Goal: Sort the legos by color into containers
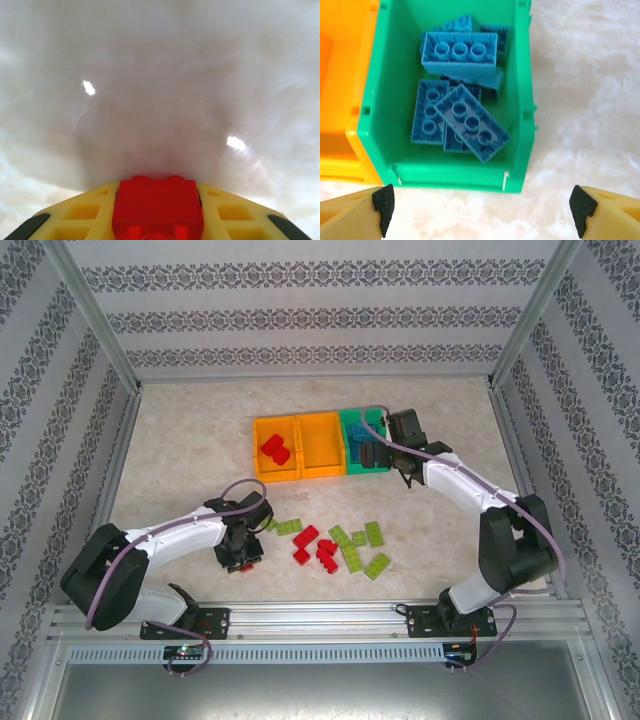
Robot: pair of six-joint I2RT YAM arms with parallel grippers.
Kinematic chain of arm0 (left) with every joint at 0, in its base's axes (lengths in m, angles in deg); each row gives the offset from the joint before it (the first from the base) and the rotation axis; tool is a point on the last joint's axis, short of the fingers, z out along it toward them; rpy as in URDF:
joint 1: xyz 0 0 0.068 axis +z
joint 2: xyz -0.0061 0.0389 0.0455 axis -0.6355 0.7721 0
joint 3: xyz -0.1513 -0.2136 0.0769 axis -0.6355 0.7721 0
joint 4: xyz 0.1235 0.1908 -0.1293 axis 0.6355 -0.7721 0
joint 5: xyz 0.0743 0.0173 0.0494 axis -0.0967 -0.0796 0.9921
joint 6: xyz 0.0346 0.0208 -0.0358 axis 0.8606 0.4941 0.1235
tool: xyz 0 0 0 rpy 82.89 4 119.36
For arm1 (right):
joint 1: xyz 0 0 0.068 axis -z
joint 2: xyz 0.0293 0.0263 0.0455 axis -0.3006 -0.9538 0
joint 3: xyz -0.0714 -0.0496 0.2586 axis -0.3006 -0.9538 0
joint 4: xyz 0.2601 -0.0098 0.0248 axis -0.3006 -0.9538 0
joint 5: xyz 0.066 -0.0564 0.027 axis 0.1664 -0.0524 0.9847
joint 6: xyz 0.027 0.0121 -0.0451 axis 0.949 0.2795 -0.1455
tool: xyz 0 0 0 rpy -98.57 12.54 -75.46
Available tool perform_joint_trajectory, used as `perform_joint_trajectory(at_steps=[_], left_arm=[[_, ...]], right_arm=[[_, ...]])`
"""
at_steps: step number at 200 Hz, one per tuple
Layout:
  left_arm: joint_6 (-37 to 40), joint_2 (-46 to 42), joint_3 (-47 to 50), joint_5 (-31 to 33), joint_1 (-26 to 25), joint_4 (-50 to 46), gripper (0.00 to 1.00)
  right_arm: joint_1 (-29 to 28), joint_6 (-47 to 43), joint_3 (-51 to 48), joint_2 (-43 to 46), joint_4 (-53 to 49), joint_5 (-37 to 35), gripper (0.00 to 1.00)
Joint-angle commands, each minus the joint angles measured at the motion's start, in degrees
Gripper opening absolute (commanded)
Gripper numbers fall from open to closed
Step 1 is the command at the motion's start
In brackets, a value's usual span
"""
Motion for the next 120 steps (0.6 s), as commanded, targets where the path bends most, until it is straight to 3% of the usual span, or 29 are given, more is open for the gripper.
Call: perform_joint_trajectory(at_steps=[1, 62, 89, 120], left_arm=[[6.8, -0.5, -7.1, 8.4, 1.5, 3.0, 0.32], [26.8, 12.2, -31.9, 12.0, 10.0, 5.7, 0.34], [30.5, 21.9, -41.8, 8.8, 13.8, 9.8, 0.36], [33.2, 32.9, -53.3, 7.2, 15.8, 8.0, 0.37]], right_arm=[[-1.5, 3.4, -4.1, 3.9, -1.9, 0.4, 0.93], [-7.7, 11.2, -16.4, 11.7, -3.6, 0.4, 0.93], [-10.6, 12.9, -20.6, 14.5, -3.6, 0.5, 0.94], [-13.8, 15.0, -21.9, 14.3, -4.4, 0.6, 0.94]])
